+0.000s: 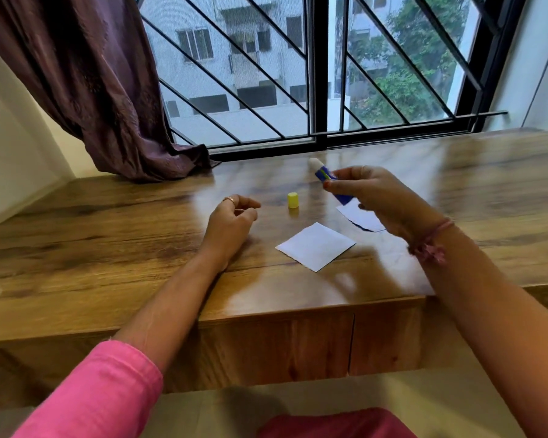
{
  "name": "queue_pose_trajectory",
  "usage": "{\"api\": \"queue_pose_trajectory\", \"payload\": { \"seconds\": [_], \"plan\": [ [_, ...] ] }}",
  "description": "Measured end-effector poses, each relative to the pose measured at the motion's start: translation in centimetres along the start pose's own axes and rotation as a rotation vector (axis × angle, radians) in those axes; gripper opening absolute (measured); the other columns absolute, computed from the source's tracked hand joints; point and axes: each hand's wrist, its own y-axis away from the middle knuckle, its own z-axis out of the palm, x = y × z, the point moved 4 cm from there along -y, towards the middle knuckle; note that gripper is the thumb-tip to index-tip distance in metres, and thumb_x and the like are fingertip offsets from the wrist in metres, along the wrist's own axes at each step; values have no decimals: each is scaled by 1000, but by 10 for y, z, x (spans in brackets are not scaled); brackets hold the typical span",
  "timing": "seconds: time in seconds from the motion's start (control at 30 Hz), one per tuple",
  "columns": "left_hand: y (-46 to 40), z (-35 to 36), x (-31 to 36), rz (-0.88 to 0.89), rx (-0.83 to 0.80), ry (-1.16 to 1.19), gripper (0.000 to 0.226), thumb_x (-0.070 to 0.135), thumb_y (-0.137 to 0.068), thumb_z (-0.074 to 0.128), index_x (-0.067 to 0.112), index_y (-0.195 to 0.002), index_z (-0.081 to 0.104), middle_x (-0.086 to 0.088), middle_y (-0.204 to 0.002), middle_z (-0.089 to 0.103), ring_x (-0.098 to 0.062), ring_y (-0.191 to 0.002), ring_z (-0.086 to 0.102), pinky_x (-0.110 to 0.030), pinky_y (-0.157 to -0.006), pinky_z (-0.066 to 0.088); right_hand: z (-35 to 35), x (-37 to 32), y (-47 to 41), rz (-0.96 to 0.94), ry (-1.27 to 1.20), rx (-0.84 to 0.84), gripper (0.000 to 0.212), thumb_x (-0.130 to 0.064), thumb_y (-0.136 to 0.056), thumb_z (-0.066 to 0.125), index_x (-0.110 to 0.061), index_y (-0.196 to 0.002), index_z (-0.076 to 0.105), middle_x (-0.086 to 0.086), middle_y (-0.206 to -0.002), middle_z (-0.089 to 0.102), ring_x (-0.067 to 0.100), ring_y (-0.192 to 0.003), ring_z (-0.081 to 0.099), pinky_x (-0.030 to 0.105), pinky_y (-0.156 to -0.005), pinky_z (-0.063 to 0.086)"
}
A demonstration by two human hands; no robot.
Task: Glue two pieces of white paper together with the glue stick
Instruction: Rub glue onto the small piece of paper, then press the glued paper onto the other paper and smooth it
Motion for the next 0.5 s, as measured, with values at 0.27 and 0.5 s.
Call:
{"api": "queue_pose_trajectory", "payload": {
  "seconds": [0.27, 0.5],
  "plan": [
    [-5, -5, -4, -55, 24, -8, 20, 10, -86, 51, 25, -80, 64, 0, -79, 61, -11, -71, 52, -23, -59, 41, 29, -9, -59, -32, 53, -72, 37, -8, -75, 76, -3, -109, 63, 10, -93, 66, 16, -84, 60, 15, -68, 44],
    [-7, -4, -5, -65, -6, -36, 19, 10, -87, 52, 24, -82, 65, -3, -90, 66, -15, -82, 58, -26, -70, 47, 55, 8, -73, -119, 302, -45, 34, -14, -75, 76, -3, -104, 63, 1, -81, 64, 8, -68, 57, 15, -61, 46]
  ]
}}
